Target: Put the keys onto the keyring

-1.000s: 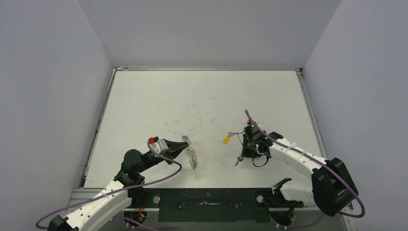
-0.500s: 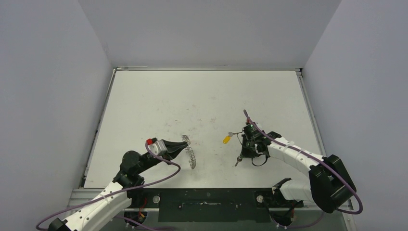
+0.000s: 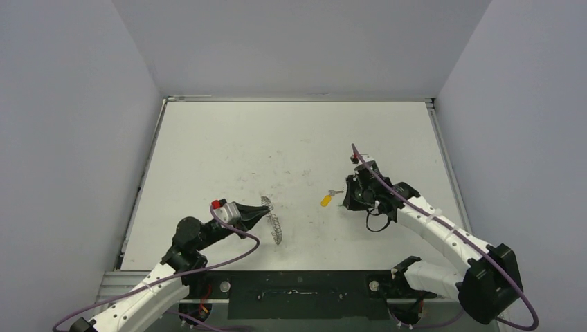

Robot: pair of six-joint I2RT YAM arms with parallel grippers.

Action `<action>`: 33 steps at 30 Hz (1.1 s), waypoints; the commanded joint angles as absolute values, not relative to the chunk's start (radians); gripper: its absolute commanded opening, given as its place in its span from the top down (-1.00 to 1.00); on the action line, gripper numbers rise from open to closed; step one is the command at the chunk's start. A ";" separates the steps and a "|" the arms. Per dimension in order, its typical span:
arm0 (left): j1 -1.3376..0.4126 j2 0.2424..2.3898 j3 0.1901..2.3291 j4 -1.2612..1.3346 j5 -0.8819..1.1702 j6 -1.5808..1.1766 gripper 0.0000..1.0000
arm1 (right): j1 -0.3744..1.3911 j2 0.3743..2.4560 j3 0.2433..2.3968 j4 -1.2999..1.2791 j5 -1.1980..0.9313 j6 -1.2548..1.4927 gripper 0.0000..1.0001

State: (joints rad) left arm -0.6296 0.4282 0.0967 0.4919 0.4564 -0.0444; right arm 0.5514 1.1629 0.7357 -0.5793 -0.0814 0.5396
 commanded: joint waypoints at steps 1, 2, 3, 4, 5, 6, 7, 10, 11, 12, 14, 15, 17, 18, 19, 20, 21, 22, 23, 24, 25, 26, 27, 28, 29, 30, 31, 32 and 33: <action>-0.635 0.399 0.141 0.477 0.464 -0.041 1.00 | 0.555 1.073 0.814 -0.537 -0.080 0.377 1.00; -0.635 0.396 0.141 0.471 0.465 -0.043 1.00 | 0.556 1.066 0.823 -0.525 -0.111 0.348 1.00; -0.634 0.393 0.142 0.467 0.466 -0.045 1.00 | 0.557 1.059 0.833 -0.510 -0.147 0.323 1.00; -0.634 0.391 0.141 0.465 0.466 -0.048 1.00 | 0.557 1.053 0.839 -0.490 -0.191 0.300 1.00; -0.635 0.390 0.141 0.464 0.466 -0.050 1.00 | 0.556 1.046 0.842 -0.470 -0.228 0.281 1.00; -0.635 0.390 0.140 0.465 0.466 -0.053 1.00 | 0.559 1.040 0.842 -0.440 -0.260 0.269 1.00; -0.635 0.393 0.140 0.468 0.466 -0.055 1.00 | 0.560 1.035 0.839 -0.412 -0.289 0.257 1.00; -0.635 0.400 0.140 0.475 0.468 -0.060 1.00 | 0.565 1.033 0.835 -0.352 -0.360 0.226 1.00; -0.635 0.404 0.140 0.478 0.469 -0.061 1.00 | 0.568 1.037 0.835 -0.334 -0.380 0.215 1.00; -0.635 0.408 0.142 0.480 0.473 -0.061 1.00 | 0.571 1.045 0.840 -0.325 -0.402 0.203 1.00; -0.635 0.418 0.146 0.483 0.480 -0.063 1.00 | 0.582 1.069 0.856 -0.320 -0.437 0.176 1.00; -0.635 0.424 0.147 0.486 0.485 -0.063 1.00 | 0.592 1.082 0.866 -0.317 -0.453 0.162 1.00; -0.635 0.434 0.148 0.495 0.493 -0.065 1.00 | 0.612 1.113 0.890 -0.316 -0.480 0.134 1.00; -0.635 0.440 0.148 0.502 0.498 -0.066 1.00 | 0.624 1.126 0.901 -0.315 -0.491 0.123 1.00; -0.635 0.446 0.149 0.510 0.505 -0.067 1.00 | 0.636 1.135 0.911 -0.310 -0.496 0.117 1.00; -0.635 0.451 0.146 0.516 0.512 -0.067 1.00 | 0.645 1.143 0.918 -0.302 -0.503 0.111 1.00; -0.635 0.456 0.146 0.524 0.518 -0.070 1.00 | 0.658 1.151 0.925 -0.293 -0.514 0.105 1.00; -0.634 0.459 0.146 0.530 0.523 -0.071 1.00 | 0.669 1.157 0.931 -0.286 -0.523 0.097 1.00; -0.635 0.462 0.147 0.535 0.527 -0.072 1.00 | 0.680 1.164 0.937 -0.283 -0.532 0.088 1.00; -0.635 0.465 0.147 0.539 0.531 -0.074 1.00 | 0.694 1.171 0.944 -0.281 -0.541 0.080 1.00; -0.635 0.468 0.148 0.542 0.535 -0.075 1.00 | 0.703 1.178 0.949 -0.277 -0.552 0.073 1.00; -0.635 0.471 0.148 0.545 0.540 -0.076 1.00 | 0.711 1.185 0.953 -0.275 -0.571 0.067 1.00; -0.634 0.473 0.149 0.550 0.547 -0.078 1.00 | 0.721 1.193 0.956 -0.270 -0.587 0.061 1.00; -0.636 0.477 0.147 0.556 0.552 -0.080 1.00 | 0.729 1.201 0.960 -0.267 -0.601 0.055 1.00; -0.637 0.482 0.147 0.565 0.558 -0.080 1.00 | 0.741 1.208 0.965 -0.267 -0.613 0.048 1.00; -0.636 0.486 0.146 0.571 0.564 -0.080 1.00 | 0.751 1.215 0.969 -0.267 -0.627 0.041 1.00; -0.636 0.493 0.147 0.576 0.573 -0.081 1.00 | 0.761 1.224 0.974 -0.268 -0.638 0.035 1.00; -0.636 0.499 0.147 0.583 0.578 -0.082 1.00 | 0.771 1.230 0.981 -0.270 -0.648 0.029 1.00; -0.636 0.505 0.146 0.589 0.583 -0.084 1.00 | 0.780 1.236 0.986 -0.270 -0.656 0.025 1.00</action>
State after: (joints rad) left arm -0.6315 0.4911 0.0971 0.4774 0.5385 -0.0689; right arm 0.7475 1.2137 0.9287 -0.3244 -0.5785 0.0700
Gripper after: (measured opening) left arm 0.008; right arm 0.026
